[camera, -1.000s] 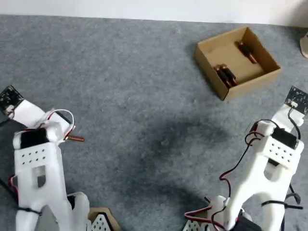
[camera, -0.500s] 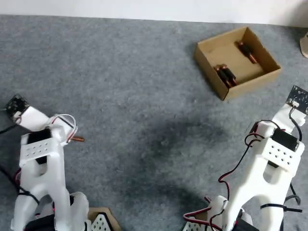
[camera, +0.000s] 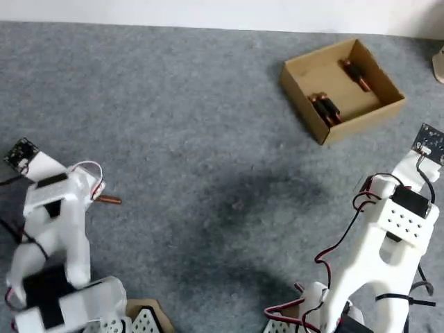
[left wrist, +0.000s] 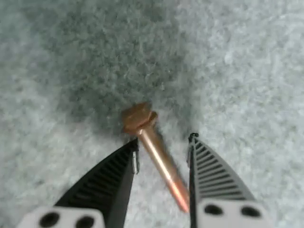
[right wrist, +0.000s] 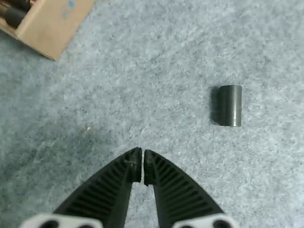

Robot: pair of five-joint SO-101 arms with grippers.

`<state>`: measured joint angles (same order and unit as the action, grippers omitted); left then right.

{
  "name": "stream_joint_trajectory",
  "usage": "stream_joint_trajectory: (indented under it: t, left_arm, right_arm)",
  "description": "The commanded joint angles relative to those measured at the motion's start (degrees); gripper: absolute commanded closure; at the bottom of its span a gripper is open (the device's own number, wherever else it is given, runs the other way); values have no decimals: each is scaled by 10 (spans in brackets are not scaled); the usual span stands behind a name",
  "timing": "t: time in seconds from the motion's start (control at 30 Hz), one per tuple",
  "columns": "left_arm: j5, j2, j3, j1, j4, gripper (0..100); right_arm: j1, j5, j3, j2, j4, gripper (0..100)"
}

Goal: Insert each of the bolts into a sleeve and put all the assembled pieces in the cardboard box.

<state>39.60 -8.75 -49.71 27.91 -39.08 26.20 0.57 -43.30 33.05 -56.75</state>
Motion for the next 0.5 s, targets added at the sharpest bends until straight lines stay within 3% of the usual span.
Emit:
stream_joint_trajectory:
  t: [0.0, 0.03, 0.2, 0.47]
  left_arm:
    - [3, 67, 59, 6, 7, 944]
    - [3, 80, 67, 6, 7, 999]
    - [2, 44, 75, 1, -21, 993]
    - [0, -240, 72, -56, -154, 996]
  right_arm:
    - [0, -5, 3, 19, -3, 993]
    - [1, -5, 3, 19, -3, 993]
    - [8, -5, 4, 20, -3, 993]
    - [-7, -9, 8, 20, -3, 993]
